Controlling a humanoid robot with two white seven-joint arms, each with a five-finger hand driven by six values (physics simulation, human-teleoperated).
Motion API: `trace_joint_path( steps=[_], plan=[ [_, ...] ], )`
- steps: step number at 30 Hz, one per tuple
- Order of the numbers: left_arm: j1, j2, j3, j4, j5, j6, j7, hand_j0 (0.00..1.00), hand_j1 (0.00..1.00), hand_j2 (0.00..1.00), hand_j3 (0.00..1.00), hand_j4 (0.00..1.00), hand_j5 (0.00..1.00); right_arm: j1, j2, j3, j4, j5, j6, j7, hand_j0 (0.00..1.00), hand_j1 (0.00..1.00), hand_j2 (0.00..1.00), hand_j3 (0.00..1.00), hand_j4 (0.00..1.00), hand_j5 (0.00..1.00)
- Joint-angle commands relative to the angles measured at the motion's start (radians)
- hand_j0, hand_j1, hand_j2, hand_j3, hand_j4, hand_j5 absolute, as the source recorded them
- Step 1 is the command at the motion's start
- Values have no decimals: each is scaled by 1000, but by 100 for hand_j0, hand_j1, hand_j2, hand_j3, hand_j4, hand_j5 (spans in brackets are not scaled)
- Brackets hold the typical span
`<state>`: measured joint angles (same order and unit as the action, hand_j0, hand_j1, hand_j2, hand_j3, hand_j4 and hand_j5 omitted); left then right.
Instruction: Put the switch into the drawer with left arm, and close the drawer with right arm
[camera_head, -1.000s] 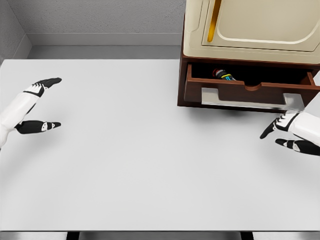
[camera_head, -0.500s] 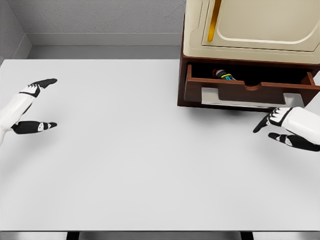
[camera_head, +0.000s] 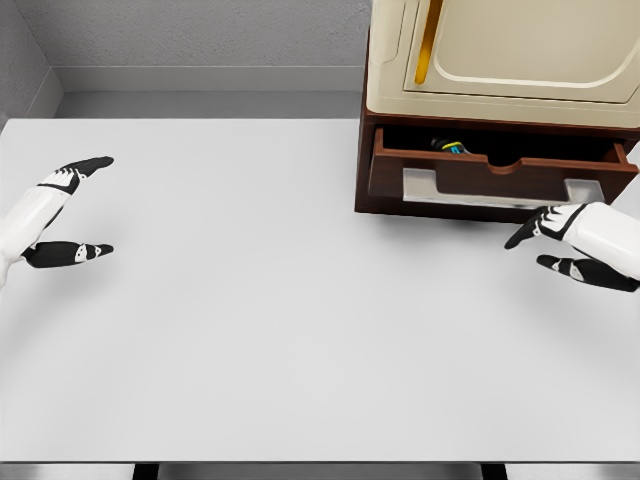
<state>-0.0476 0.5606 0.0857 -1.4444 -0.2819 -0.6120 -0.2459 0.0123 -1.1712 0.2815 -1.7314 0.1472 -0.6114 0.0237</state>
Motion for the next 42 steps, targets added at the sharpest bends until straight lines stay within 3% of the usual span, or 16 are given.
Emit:
trace_joint_path(
  steps=[1,11,22,31,37,42],
  plan=[
    [0,1,0,-1,7,1,0,100,100,100,100,100,100,0,5,-1,0,-1,1,-2,63,63,63,63,63,63],
    [-2,1,0,1,7,1,0,100,100,100,100,100,100,-14,24,1,12,18,1,-4,70,70,70,70,70,70],
    [0,-1,0,-1,7,1,0,100,100,100,100,100,100,-26,44,2,24,20,1,-2,67,67,67,67,67,67],
    [2,1,0,1,7,1,0,100,100,100,100,100,100,-104,88,67,24,22,1,-1,67,67,67,67,67,67],
    [3,1,0,1,7,1,0,100,100,100,100,100,100,-103,53,70,18,15,1,-1,63,63,63,63,63,63],
    [2,2,0,4,7,1,0,100,100,100,100,100,100,-103,68,96,27,25,1,1,64,64,64,64,64,64]
  ],
)
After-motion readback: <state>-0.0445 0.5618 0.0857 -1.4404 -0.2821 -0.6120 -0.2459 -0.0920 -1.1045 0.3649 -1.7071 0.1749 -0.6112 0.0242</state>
